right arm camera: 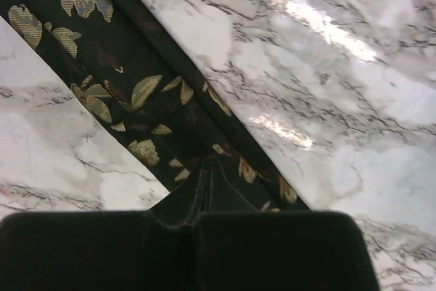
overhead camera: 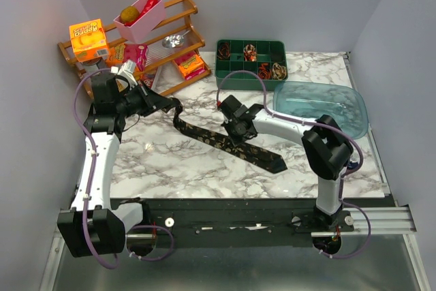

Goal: Roll the ties
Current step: Place the tie at the center of the board.

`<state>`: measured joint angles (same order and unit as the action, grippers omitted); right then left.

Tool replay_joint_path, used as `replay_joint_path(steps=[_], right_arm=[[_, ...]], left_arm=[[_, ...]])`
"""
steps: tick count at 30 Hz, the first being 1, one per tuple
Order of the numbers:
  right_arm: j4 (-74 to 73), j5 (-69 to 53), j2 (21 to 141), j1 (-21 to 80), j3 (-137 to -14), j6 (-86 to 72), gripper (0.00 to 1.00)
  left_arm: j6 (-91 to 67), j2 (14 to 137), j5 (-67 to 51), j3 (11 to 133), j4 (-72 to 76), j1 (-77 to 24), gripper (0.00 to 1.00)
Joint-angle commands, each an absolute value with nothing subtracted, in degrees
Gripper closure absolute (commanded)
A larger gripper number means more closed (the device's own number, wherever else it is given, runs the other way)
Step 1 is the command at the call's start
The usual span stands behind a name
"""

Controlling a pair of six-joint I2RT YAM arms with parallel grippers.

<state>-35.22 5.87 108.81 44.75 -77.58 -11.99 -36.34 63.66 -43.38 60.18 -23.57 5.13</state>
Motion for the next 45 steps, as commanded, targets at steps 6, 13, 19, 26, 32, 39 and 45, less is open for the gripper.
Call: replay_joint_path(steps=[6,13,19,26,32,39,45], right_arm=[[-36.7,3.9,115.0,46.1,-78.3,-12.0,0.99],[-41.3,8.0,114.2,46.1,-72.2,-12.3,0.99],[-46.5,13.4,112.2,46.1,-68.4,-14.0,0.99],[-48.9,16.2,110.0,46.1,-65.5,-14.6,0.99],[-49.2,16.5,107.7,46.1,-65.3,-15.0,0.99],[-45.4,11.4,101.3,46.1,-70.7,-14.3,0.99],[-42.0,7.1,100.9,46.1,-77.1,-12.8,0.99]], left_arm=[[-37.9,63.8,-46.1,60.6,-21.2,5.0,1.0],[-39.5,63.6,-47.0,61.3,-20.3,5.0,1.0],[-42.1,63.0,-47.5,59.9,-19.0,5.0,1.0],[-43.9,61.9,-47.9,57.3,-18.8,5.5,1.0],[-44.2,61.0,-47.4,54.8,-20.4,8.3,1.0],[-46.5,60.1,-45.0,50.2,-20.8,11.1,1.0],[-46.0,60.1,-41.0,47.7,-22.1,12.7,1.0]])
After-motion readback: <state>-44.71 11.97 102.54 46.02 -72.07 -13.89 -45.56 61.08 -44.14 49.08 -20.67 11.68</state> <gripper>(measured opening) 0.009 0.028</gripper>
